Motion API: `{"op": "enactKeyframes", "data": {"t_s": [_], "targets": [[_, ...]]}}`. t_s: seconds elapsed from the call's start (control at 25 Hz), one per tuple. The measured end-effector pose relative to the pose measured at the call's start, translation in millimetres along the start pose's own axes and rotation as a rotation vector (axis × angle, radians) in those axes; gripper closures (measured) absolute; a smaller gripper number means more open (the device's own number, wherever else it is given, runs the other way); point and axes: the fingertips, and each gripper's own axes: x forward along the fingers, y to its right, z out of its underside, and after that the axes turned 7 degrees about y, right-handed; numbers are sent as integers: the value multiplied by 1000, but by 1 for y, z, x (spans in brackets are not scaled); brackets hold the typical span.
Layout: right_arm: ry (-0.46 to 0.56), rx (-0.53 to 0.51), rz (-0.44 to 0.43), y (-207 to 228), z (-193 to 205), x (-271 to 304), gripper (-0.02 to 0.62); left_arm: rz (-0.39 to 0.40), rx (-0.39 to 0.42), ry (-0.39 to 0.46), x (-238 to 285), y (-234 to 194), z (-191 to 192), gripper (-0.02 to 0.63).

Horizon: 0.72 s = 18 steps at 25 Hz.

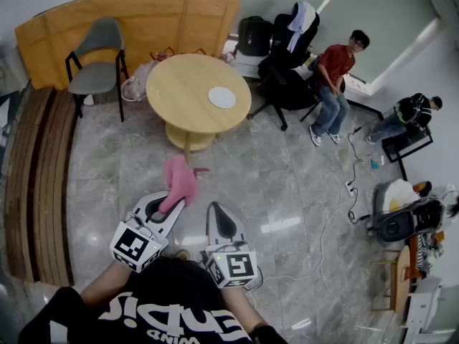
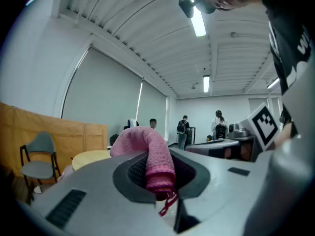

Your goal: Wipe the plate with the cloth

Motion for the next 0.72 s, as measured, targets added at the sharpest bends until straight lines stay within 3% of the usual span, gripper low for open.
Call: {"op": "enactKeyframes", "data": {"t_s": [0.72], "targets": [[21,36,-41,7,-5,-3,574,-13,7,-9,6,0,-1,554]]}}
